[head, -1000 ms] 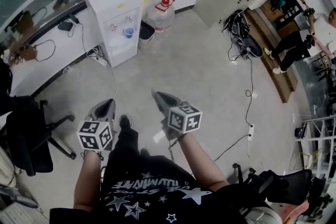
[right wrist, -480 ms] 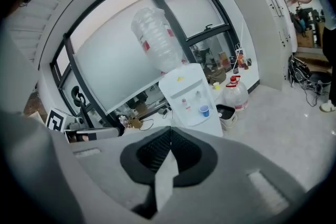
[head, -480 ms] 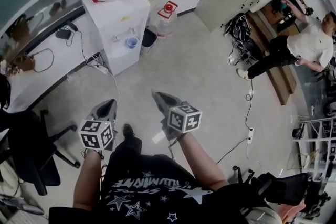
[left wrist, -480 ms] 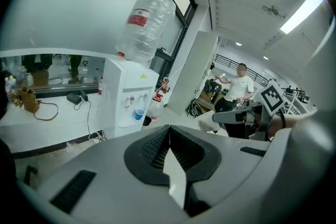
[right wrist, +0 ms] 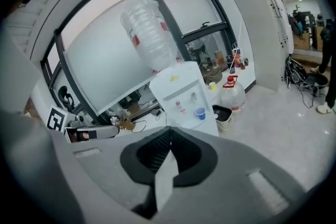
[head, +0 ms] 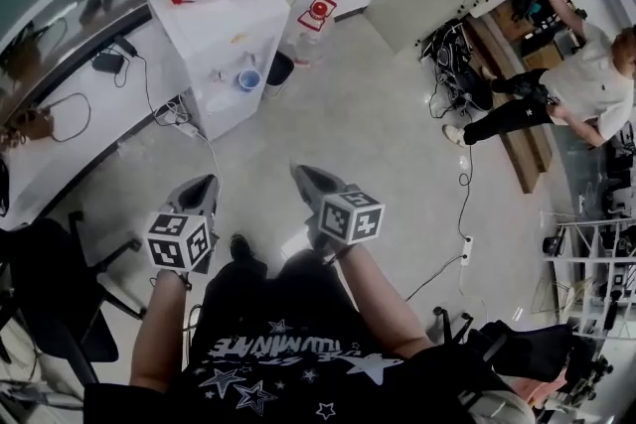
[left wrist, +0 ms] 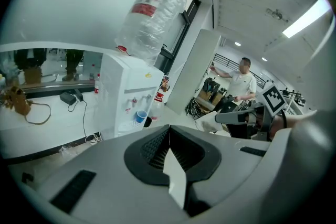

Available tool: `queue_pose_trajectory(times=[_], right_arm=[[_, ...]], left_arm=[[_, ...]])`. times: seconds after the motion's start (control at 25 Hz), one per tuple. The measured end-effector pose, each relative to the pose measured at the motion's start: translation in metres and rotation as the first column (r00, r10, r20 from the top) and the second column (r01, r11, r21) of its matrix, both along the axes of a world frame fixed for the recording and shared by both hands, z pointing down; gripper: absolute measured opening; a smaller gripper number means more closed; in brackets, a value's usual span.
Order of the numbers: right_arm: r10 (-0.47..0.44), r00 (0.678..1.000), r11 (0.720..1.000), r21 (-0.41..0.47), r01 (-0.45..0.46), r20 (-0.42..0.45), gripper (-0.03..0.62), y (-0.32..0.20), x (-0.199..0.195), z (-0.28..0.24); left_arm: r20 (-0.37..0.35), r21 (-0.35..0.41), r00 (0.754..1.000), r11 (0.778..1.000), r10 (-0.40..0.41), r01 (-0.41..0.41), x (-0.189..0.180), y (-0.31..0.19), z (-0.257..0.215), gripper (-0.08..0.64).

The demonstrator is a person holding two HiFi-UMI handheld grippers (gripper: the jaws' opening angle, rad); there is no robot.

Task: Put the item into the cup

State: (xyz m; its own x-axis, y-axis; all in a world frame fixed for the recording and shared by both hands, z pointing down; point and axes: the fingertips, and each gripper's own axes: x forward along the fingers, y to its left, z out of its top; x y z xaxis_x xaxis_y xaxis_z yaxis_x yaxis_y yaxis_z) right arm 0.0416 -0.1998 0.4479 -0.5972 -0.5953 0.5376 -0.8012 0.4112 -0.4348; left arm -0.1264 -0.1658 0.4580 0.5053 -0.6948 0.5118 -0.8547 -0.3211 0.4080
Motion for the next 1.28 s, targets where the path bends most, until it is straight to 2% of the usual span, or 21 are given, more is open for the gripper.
queue_pose_trajectory(times=[0.24, 0.64, 0.88, 1.08, 1.28], right_arm=[[-0.011, 1.000, 1.000, -0.016, 0.011, -0.001, 0.002, -0.038, -0.005, 0.019], [-0.151, 0.988, 0.986, -0.065, 0.152, 0.022, 0.002, -0.128, -0.012, 0.058], [-0.211, 0.977, 0.973, -0.092, 0.212, 0.018, 0.002, -0.181, -0.007, 0.086], [-0.270, 0.963, 0.957, -0.112, 0.269, 0.010, 0.002, -0.220, -0.009, 0.114], [-0.316, 0.949, 0.942, -0.111, 0.316, 0.020, 0.002, -0.250, -0.024, 0.142]], left_arm=[[0.010, -0.021, 1.000, 1.000, -0.017, 0.018, -0.004, -0.029, 0.013, 0.008], [0.061, -0.088, 0.986, 0.983, -0.156, 0.161, 0.001, -0.081, 0.048, 0.008], [0.056, -0.082, 0.978, 0.975, -0.202, 0.206, 0.020, -0.125, 0.066, 0.008], [0.074, -0.092, 0.963, 0.960, -0.259, 0.265, 0.027, -0.155, 0.085, 0.008], [0.084, -0.098, 0.934, 0.930, -0.348, 0.355, 0.016, -0.176, 0.110, 0.008]])
